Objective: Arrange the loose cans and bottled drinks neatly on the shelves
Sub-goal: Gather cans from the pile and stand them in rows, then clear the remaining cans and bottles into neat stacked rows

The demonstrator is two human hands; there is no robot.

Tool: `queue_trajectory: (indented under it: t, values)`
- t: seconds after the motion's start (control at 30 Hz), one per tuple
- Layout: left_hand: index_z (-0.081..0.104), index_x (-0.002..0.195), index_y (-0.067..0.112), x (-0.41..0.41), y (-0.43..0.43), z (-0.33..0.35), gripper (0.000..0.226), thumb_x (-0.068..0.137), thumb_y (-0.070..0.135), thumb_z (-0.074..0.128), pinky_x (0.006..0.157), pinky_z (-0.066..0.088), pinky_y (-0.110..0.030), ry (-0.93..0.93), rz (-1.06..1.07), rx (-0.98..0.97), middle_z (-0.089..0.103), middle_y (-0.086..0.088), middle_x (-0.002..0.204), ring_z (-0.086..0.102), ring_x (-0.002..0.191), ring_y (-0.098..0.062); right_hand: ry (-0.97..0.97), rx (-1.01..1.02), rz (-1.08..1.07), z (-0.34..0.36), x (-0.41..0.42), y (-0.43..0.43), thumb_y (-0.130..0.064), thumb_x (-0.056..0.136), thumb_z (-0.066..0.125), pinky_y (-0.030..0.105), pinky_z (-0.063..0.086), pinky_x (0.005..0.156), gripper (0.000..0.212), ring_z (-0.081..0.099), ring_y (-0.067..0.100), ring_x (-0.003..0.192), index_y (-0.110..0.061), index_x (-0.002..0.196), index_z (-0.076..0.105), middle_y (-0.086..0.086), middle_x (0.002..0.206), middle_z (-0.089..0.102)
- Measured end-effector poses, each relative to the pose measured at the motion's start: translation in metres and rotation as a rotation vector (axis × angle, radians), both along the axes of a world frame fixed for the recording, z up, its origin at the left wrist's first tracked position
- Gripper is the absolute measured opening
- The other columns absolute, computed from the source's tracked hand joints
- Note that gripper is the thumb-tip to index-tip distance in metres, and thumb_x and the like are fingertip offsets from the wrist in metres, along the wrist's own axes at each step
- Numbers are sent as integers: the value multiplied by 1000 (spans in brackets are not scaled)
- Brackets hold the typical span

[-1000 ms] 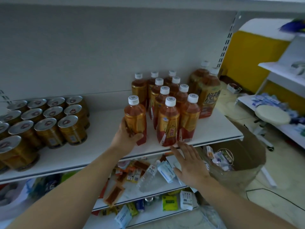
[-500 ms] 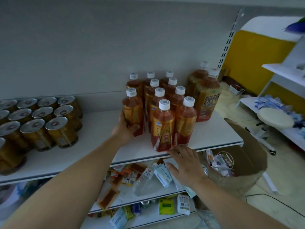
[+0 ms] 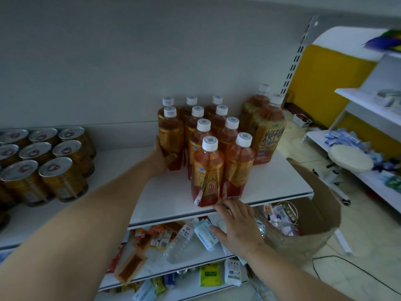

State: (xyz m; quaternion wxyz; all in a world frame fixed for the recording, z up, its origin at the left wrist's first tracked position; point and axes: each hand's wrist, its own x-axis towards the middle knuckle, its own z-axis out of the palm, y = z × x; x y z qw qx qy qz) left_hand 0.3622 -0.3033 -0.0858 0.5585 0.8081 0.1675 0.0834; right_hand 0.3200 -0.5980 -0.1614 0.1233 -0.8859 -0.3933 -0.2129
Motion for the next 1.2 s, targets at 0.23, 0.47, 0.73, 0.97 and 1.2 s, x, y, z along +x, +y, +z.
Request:
queue_trajectory:
  t: [0.23, 0.47, 0.73, 0.97, 1.2]
  values:
    - [20, 143, 2, -1, -4, -8, 86, 73, 19, 67, 101, 39, -40, -52, 51, -30, 48, -15, 133, 47, 121, -27, 70, -48, -61, 9, -8, 4, -64, 75, 44, 37, 51, 84, 55, 44, 19, 107, -28, 118, 47, -7, 116, 44]
    - [23, 147, 18, -71, -28, -16, 70, 91, 56, 42, 110, 27, -42, 426, -87, 827, 29, -9, 151, 29, 137, -28, 129, -202, -134, 13, -12, 6, -67, 75, 40, 36, 48, 91, 61, 44, 21, 110, -27, 121, 47, -2, 115, 57]
    - [12, 152, 22, -170, -23, 0, 70, 95, 55, 35, 118, 6, -41, 507, -231, 839, 0, 1, 160, 1, 147, -19, 244, -109, -132, 28, -49, 27, -61, 78, 41, 41, 43, 95, 62, 54, 25, 111, -17, 117, 61, 2, 117, 59]
    - [24, 149, 23, -270, 15, 30, 68, 92, 50, 50, 116, 21, -32, 454, -121, 759, 18, -1, 158, 23, 143, -20, 375, -197, 64, 86, -110, 123, -64, 92, 39, 36, 17, 116, 73, 24, 22, 141, -17, 148, 31, 3, 153, 30]
    - [31, 146, 22, -440, 96, 66, 64, 91, 44, 54, 108, 33, -34, 485, 47, 790, 33, 0, 151, 38, 134, -21, 332, -249, 194, 152, -210, 256, -63, 92, 40, 39, 21, 116, 75, 23, 25, 143, -16, 150, 28, 6, 157, 27]
